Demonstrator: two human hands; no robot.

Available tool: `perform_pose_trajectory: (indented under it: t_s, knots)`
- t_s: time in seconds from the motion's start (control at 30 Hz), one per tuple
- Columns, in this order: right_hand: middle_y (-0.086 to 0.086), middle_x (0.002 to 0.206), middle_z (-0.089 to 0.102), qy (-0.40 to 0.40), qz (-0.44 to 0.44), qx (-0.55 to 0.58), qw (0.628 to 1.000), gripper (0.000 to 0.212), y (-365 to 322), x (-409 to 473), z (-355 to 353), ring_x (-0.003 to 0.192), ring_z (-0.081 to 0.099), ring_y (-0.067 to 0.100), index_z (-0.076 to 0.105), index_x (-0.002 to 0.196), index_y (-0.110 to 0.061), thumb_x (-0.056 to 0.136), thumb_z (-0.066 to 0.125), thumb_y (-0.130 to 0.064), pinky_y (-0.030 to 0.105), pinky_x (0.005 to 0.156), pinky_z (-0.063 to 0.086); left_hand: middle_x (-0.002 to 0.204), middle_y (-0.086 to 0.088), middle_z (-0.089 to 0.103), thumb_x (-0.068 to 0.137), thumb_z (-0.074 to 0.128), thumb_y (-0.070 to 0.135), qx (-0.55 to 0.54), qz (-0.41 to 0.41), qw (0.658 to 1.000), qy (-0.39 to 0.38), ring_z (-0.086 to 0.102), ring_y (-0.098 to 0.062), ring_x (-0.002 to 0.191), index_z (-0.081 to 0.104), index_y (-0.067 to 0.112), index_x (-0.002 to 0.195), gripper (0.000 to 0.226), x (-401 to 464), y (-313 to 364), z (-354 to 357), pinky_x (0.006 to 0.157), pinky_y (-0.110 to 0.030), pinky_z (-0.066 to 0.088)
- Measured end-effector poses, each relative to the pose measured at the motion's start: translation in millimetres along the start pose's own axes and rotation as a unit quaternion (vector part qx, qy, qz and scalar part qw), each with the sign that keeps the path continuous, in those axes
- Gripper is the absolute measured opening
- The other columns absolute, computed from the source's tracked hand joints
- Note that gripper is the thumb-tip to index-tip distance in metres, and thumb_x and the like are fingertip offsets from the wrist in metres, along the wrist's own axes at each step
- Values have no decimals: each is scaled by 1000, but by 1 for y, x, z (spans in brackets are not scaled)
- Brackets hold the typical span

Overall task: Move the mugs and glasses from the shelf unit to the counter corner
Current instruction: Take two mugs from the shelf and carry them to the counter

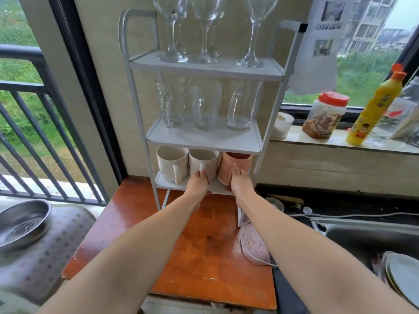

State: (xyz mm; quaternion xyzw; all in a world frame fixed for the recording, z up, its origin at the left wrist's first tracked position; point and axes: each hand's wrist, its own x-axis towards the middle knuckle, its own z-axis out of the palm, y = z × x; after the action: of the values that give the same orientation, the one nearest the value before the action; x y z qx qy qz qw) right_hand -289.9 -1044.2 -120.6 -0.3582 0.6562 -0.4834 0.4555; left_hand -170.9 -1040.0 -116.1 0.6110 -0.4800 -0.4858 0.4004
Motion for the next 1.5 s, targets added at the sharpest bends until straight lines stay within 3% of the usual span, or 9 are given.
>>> perform_pose_trajectory:
  t_s: [0.17, 0.33, 0.6, 0.77, 1.0, 1.17, 1.33, 1.43, 1.5]
  knots:
    - [8, 112, 57, -6, 4, -3, 1000, 47, 1, -17, -6, 104, 57, 28, 49, 132, -11, 102, 26, -40, 47, 97, 50, 113, -26, 59, 103, 24, 35, 15, 19, 999, 21, 57, -36, 105, 50, -3, 123, 50, -22, -4, -5, 85, -39, 48]
    - [1, 88, 57, -30, -3, 0, 1000, 36, 6, -34, -11, 77, 59, 20, 54, 99, -19, 102, 28, -43, 37, 84, 57, 76, 0, 49, 102, 25, 37, -4, 4, 1000, 27, 47, -12, 65, 54, 3, 116, 48, -42, -8, -11, 55, -23, 40]
    - [-7, 75, 46, -38, -47, -9, 998, 34, 11, -60, -14, 66, 53, 13, 42, 74, -31, 102, 27, -42, 26, 66, 54, 131, -26, 51, 103, 25, 36, 0, 29, 999, 14, 49, -15, 75, 43, -1, 135, 53, -70, -14, -26, 54, -20, 41]
    - [-6, 71, 47, -23, -36, -11, 999, 38, 22, -82, -16, 56, 52, 12, 44, 71, -28, 102, 27, -42, 28, 68, 54, 97, -14, 49, 103, 25, 34, 3, 27, 1000, 0, 47, -13, 66, 49, -4, 126, 51, -90, -24, -37, 58, -23, 44]
    - [1, 60, 43, 36, -23, 19, 999, 47, 51, -148, -18, 45, 49, 15, 44, 62, -17, 101, 32, -40, 29, 56, 44, 90, -7, 45, 103, 25, 36, 17, 36, 998, -57, 44, -13, 69, 53, 8, 98, 40, -146, -46, -66, 57, -24, 44]
    - [0, 58, 43, 86, 6, 35, 996, 47, 79, -201, -41, 51, 45, 14, 46, 62, -17, 101, 33, -38, 26, 52, 41, 86, -1, 46, 103, 24, 37, 34, 19, 993, -112, 46, -13, 73, 52, 2, 121, 48, -187, -63, -67, 58, -23, 44]
    - [3, 59, 40, 150, 31, 78, 985, 46, 104, -248, -87, 53, 41, 17, 44, 63, -14, 103, 34, -33, 36, 65, 45, 92, -8, 51, 103, 22, 35, 63, 27, 983, -170, 44, -13, 70, 47, 0, 130, 50, -221, -75, -39, 57, -22, 43]
    - [3, 57, 42, 236, 33, 87, 967, 48, 122, -284, -139, 50, 43, 16, 45, 59, -14, 102, 35, -33, 31, 54, 47, 116, -29, 53, 103, 23, 30, 85, 43, 971, -221, 45, -13, 71, 48, -3, 128, 49, -249, -78, 2, 56, -23, 44]
    - [1, 58, 45, 271, 42, 74, 959, 47, 131, -301, -165, 52, 45, 15, 46, 60, -16, 101, 37, -35, 29, 51, 47, 101, -29, 51, 103, 26, 24, 78, 56, 967, -238, 48, -18, 66, 55, -4, 113, 41, -261, -79, 21, 53, -24, 44]
